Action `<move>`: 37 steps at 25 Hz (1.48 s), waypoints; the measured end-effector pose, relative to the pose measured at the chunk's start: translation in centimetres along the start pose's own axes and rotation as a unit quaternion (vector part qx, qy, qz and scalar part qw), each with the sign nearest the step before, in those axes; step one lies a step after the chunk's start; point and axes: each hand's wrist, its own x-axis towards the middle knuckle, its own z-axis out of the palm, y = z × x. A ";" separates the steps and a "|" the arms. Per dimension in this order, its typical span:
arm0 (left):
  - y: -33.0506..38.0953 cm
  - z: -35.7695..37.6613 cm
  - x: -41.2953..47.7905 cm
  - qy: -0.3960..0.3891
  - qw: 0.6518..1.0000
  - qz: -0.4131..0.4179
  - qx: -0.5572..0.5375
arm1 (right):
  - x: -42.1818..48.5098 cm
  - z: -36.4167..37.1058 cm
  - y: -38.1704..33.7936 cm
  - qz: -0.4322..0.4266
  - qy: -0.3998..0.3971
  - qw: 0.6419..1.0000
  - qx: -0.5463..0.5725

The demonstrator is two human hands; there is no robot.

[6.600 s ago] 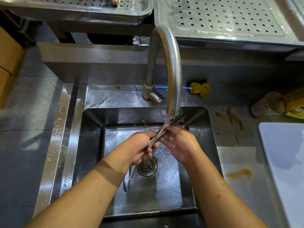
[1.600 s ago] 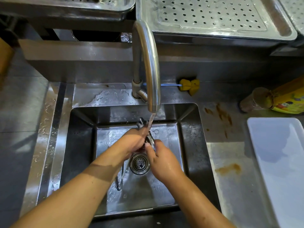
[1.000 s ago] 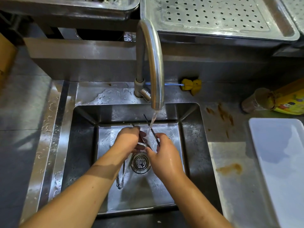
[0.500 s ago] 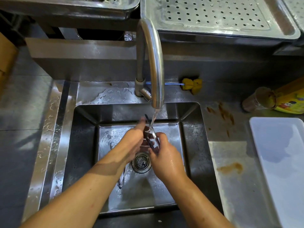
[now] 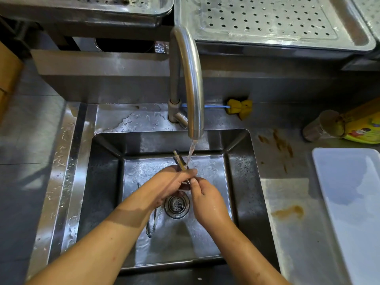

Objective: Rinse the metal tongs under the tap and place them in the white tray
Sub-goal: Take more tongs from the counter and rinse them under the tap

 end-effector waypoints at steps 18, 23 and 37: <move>1.7 0.4 1.2 -0.007 0.995 -0.040 0.092 | 1.2 -0.7 -0.6 0.002 0.051 0.998 -0.040; 0.7 0.4 1.6 0.060 0.997 -0.014 0.036 | 2.0 -0.1 -1.2 0.005 -0.008 0.999 0.036; 0.0 -2.0 0.5 -0.042 0.987 -0.018 -0.153 | 4.1 -0.5 -2.9 0.056 -0.087 0.958 0.267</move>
